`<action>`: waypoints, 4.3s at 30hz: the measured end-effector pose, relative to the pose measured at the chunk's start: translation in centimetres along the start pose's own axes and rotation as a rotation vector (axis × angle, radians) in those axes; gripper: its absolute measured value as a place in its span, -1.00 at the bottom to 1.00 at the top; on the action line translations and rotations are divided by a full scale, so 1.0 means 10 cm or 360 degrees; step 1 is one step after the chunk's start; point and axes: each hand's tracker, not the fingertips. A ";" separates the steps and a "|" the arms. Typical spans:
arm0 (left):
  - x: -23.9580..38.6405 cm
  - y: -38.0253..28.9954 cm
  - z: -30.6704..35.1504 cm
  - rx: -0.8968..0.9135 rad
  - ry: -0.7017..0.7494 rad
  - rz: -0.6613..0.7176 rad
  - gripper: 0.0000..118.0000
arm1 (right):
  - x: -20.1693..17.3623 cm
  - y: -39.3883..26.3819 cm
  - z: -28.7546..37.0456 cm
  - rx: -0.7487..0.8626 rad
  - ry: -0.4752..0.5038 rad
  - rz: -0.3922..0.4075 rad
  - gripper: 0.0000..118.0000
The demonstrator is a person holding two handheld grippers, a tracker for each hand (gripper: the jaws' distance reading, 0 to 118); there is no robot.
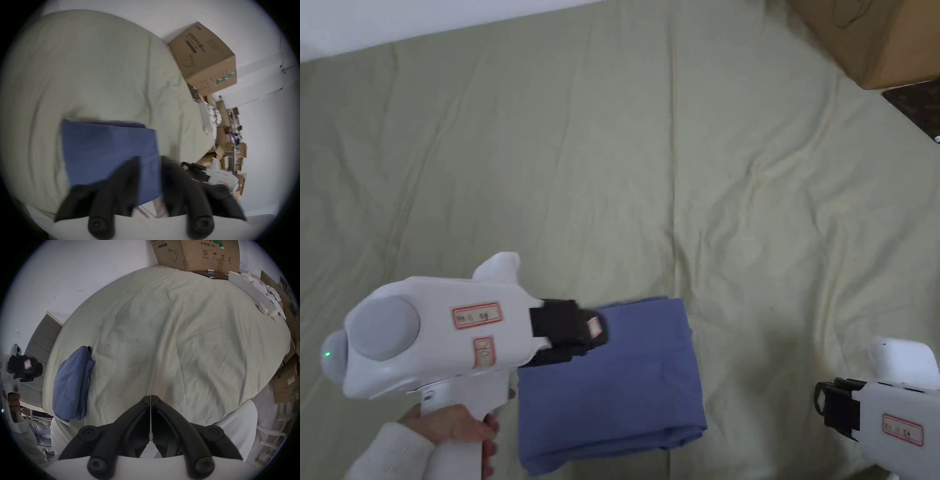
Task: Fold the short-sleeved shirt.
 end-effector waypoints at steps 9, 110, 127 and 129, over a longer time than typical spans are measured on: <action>-0.10 -0.21 -0.55 -0.0114 -0.0086 0.0030 -1.00 | -0.05 -0.02 -0.03 -0.0015 0.0012 0.0032 -0.99; -3.05 0.54 1.24 -0.0004 0.0136 0.0077 -0.60 | -1.90 0.53 -0.54 -0.0155 0.0446 0.0433 -0.99; -4.10 0.77 2.39 0.0052 0.1686 0.0263 0.69 | -1.95 0.46 -0.66 -0.0235 0.0394 0.0424 -0.99; -4.06 0.74 2.48 0.0089 0.1682 0.0279 0.69 | -1.96 0.46 -0.66 -0.0240 0.0391 0.0424 -0.99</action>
